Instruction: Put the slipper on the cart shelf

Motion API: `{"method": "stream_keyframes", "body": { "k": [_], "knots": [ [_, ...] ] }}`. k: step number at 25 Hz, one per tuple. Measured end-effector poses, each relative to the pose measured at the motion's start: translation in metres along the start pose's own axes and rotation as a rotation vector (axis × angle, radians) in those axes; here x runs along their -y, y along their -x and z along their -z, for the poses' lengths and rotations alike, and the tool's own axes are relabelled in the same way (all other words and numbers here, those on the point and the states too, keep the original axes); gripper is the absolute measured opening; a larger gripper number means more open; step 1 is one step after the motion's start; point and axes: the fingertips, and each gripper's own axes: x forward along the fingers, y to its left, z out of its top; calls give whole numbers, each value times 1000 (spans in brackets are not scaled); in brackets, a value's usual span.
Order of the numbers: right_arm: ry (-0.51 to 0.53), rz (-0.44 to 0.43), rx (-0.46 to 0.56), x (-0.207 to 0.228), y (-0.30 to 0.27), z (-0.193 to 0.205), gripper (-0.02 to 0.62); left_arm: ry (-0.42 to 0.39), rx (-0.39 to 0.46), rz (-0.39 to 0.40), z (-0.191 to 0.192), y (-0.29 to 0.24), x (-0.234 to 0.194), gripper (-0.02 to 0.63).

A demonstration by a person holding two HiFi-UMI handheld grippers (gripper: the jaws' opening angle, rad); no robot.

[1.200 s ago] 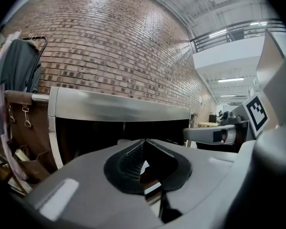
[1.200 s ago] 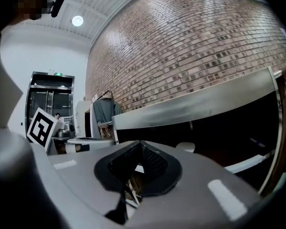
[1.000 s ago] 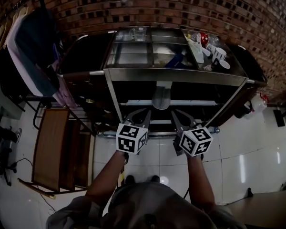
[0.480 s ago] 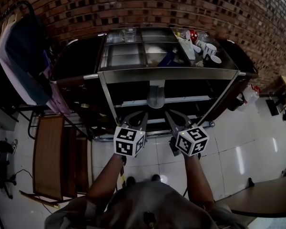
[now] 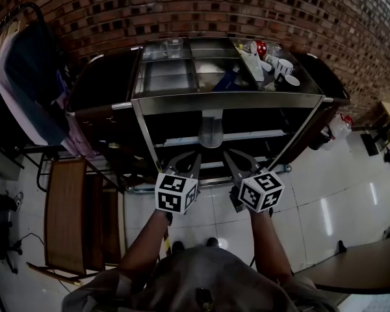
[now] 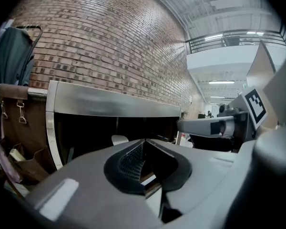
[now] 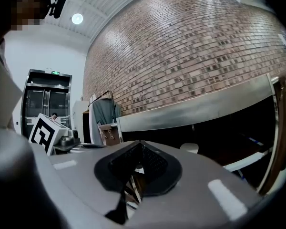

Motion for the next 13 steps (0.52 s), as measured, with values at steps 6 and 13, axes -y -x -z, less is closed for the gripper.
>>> {"method": "stream_keyframes", "body": {
  "k": [6,13],
  "knots": [
    [0,-11,5,-1,-3,-2,-2,9,1,-2,-1,-1,-2,8],
    [3,-17,8,-2,-5,-3,-2,23,-1,2,0,-2,-3,8]
  ]
}}
